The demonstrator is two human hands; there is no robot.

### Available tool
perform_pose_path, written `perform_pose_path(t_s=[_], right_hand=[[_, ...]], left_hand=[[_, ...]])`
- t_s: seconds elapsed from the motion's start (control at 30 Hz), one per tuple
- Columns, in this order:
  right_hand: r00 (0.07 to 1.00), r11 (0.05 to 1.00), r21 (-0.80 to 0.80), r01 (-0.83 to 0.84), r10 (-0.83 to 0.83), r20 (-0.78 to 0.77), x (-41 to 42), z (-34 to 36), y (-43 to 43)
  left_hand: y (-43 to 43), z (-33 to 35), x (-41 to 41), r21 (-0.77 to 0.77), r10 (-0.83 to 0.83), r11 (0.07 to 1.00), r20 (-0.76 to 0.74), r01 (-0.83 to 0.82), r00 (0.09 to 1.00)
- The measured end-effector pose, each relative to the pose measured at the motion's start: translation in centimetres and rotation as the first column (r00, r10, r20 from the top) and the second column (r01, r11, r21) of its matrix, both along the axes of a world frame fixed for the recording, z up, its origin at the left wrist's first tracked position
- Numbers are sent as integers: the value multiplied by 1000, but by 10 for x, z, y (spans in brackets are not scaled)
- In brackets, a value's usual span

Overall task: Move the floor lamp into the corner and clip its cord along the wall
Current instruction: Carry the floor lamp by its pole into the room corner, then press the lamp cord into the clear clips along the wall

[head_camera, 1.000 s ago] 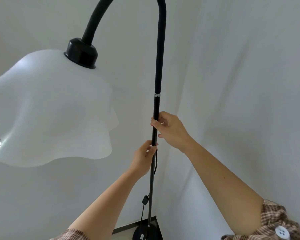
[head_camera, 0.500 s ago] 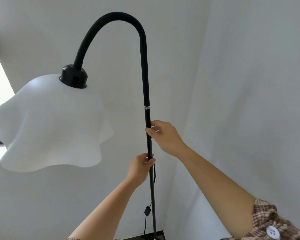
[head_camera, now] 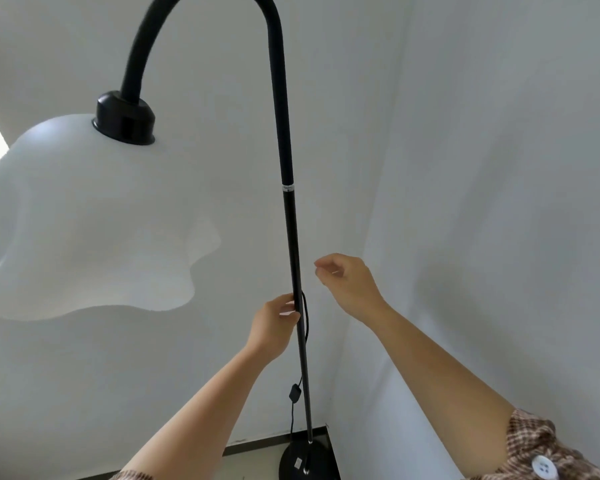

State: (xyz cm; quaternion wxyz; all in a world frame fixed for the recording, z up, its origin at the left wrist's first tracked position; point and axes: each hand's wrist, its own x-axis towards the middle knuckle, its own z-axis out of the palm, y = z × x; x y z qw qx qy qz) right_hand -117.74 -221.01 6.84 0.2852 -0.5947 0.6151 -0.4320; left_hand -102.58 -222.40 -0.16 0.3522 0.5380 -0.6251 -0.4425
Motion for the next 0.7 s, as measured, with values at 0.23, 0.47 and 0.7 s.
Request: perform_pose_path(t_s=[0.23, 0.47, 0.7], right_hand=[[995, 888, 459, -31, 69, -68, -15, -118, -2], [984, 878, 463, -124, 49, 172, 1, -148, -13], [996, 931, 365, -3, 37, -86, -18, -166, -1]], left_hand=[[-7, -21, -6, -4, 22, 1000, 20, -22, 1000], [-11, -26, -15, -15, 62, 998, -19, -62, 998], [-8, -32, -22, -31, 93, 995, -6, -93, 996]])
